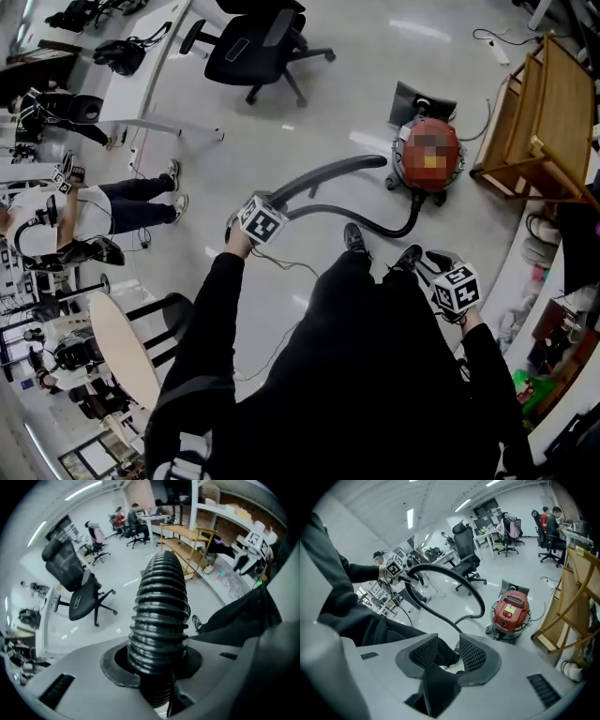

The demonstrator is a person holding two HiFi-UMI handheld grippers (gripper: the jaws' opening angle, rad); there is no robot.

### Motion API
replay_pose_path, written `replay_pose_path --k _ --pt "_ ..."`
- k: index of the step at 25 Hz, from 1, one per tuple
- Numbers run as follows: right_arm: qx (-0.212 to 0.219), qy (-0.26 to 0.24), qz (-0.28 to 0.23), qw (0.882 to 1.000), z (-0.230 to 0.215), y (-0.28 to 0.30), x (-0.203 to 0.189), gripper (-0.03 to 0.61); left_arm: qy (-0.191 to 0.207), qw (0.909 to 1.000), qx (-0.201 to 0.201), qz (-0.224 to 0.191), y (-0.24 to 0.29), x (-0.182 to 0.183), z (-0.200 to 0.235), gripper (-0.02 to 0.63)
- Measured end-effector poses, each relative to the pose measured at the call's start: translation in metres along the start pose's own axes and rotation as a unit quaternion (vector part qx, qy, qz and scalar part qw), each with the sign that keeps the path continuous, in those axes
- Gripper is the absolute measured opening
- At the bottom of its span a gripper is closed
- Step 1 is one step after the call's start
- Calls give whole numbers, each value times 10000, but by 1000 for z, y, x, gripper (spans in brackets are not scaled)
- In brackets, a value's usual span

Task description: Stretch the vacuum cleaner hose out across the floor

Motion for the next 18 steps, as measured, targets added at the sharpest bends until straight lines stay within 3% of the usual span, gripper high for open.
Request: replay_pose_path --k 7,11,14,18 --pt "-97 97 39 9999 30 11 4 150 -1527 9869 -386 -353 -8 -71 39 129" --pt "-307 347 168 9988 58 32 11 149 -2331 9678 -716 -618 8 -143 75 129" --pt "-447 448 311 9975 95 54 15 144 -3163 9392 -1060 -817 31 -219 110 129" --pt "-451 272 574 9970 147 86 27 141 -4545 8727 -1502 -961 71 -309 139 129"
Point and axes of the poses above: the fingertips, and each gripper's own axes: y forward along the fingers, z to its left, x out of its top, the point moved 2 cm from there along -y, backward along the fingers, and after that the axes turned 14 degrees about z, right-handed, at the moved point
